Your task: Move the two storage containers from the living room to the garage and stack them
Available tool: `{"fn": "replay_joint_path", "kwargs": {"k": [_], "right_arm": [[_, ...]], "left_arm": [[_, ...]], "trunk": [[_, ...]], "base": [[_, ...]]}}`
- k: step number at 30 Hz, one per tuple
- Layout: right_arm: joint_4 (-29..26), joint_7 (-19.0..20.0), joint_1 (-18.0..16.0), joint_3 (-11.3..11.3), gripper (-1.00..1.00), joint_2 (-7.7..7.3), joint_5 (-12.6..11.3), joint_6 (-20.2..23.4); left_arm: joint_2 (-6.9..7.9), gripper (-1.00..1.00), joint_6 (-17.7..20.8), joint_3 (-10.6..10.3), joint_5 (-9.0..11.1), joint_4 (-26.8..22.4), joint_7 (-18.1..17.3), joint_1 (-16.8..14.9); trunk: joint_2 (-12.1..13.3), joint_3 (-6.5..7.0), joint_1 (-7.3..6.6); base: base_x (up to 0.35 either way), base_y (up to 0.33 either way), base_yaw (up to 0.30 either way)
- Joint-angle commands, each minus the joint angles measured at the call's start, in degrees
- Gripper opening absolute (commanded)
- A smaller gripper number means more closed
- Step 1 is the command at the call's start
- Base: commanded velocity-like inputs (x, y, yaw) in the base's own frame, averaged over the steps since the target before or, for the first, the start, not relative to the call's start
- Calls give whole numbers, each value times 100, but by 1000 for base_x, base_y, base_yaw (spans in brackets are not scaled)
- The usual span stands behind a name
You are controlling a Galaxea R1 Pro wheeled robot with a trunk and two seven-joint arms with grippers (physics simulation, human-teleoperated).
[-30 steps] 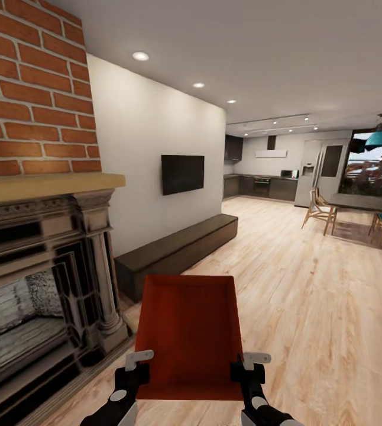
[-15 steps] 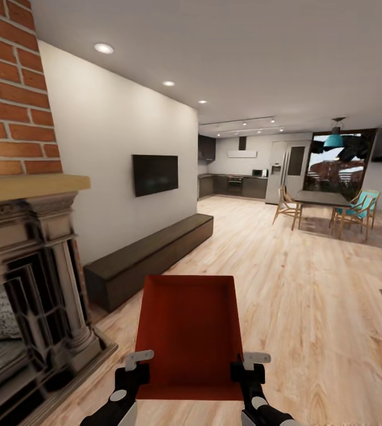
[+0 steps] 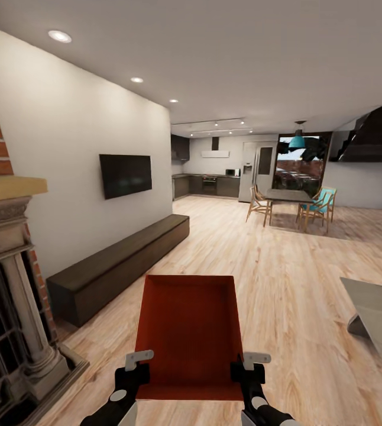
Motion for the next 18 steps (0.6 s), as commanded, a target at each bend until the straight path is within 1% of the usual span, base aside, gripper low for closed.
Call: {"fn": "replay_joint_path", "kwargs": {"k": [1, 18], "right_arm": [[-12, -152, -8, 308, -100, -36, -9, -55], [-11, -152, -8, 308, -100, -37, -9, -55]], "left_arm": [[4, -100, 365, -81, 91, 15, -378, -6], [4, -100, 366, -81, 87, 15, -378, -6]], "trunk": [[-5, -7, 2], [-5, -7, 2]], "base": [[109, 0, -286], [119, 0, -286]]}}
